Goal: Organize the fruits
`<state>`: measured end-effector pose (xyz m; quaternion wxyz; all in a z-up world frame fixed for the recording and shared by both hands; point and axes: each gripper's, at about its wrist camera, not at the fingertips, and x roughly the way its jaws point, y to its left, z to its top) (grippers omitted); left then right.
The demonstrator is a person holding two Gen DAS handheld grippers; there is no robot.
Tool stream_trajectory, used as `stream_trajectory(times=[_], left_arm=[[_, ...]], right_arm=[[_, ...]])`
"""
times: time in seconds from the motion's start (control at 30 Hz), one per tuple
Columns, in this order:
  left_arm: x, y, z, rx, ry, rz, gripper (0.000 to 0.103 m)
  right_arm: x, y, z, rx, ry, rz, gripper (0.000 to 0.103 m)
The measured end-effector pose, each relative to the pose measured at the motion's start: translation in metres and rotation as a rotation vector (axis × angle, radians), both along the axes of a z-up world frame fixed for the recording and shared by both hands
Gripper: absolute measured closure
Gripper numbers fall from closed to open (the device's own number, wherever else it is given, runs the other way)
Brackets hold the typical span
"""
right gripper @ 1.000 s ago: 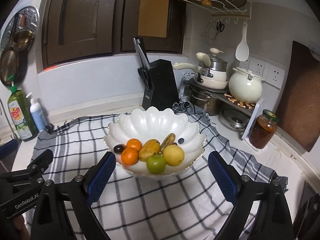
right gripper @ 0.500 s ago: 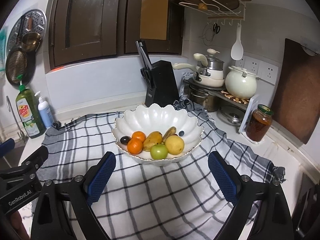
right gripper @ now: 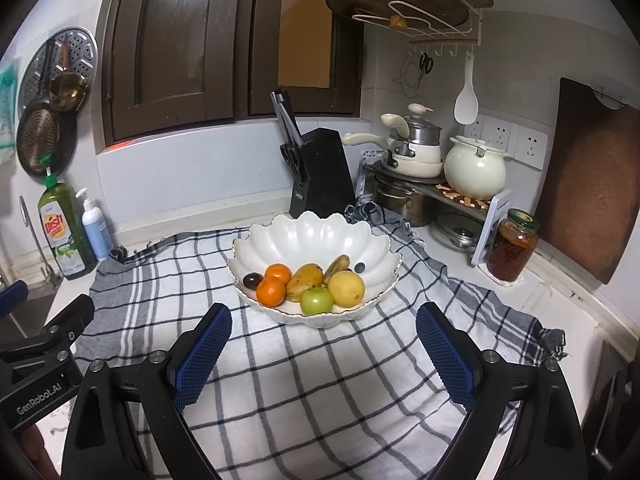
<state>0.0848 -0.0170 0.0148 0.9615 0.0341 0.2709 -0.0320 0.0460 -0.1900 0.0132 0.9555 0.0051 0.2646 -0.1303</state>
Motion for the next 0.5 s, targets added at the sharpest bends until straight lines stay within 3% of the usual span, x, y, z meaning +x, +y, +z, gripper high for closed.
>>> stream_trajectory(times=[0.5], left_arm=[[-0.0032,-0.0002,0.0035,0.006,-0.005,-0.002,0.0]], right_arm=[[-0.0022,-0.0002,0.0006,0.0,-0.003,-0.001,0.009]])
